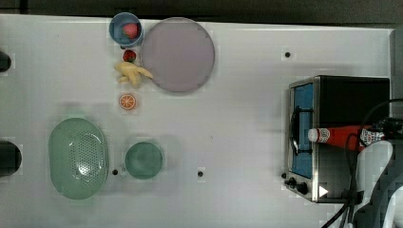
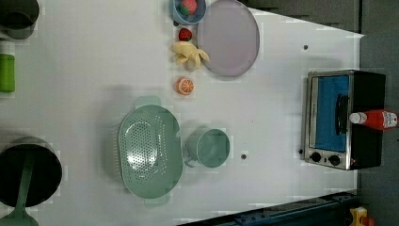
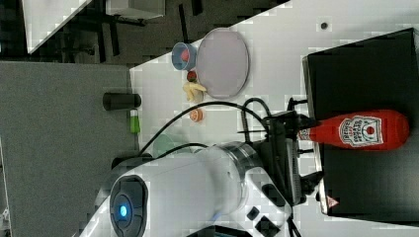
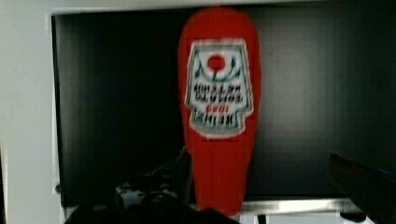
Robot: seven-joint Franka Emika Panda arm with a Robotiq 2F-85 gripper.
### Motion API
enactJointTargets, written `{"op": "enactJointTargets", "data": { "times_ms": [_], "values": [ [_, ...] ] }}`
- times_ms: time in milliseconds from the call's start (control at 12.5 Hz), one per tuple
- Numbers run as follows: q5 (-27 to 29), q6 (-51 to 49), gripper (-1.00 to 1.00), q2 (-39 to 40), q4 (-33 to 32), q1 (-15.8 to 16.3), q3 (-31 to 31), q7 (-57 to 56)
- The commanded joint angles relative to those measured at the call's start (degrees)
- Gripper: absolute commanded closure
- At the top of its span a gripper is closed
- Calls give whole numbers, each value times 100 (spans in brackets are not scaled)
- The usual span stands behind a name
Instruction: Pick Ketchup from oven and place it on table.
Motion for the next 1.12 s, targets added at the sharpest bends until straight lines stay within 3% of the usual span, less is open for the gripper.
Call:
{"op": "enactJointTargets", "data": {
  "times_ms": [80, 560, 1040, 1120],
  "values": [
    [163, 41, -100, 312, 229, 87, -136, 116],
    [568, 466, -100, 1002, 445, -92, -173, -686],
    [1041, 575, -99, 1473, 433, -174, -181, -751],
    [1041, 567, -74, 1486, 423, -174, -175, -751]
  ]
}}
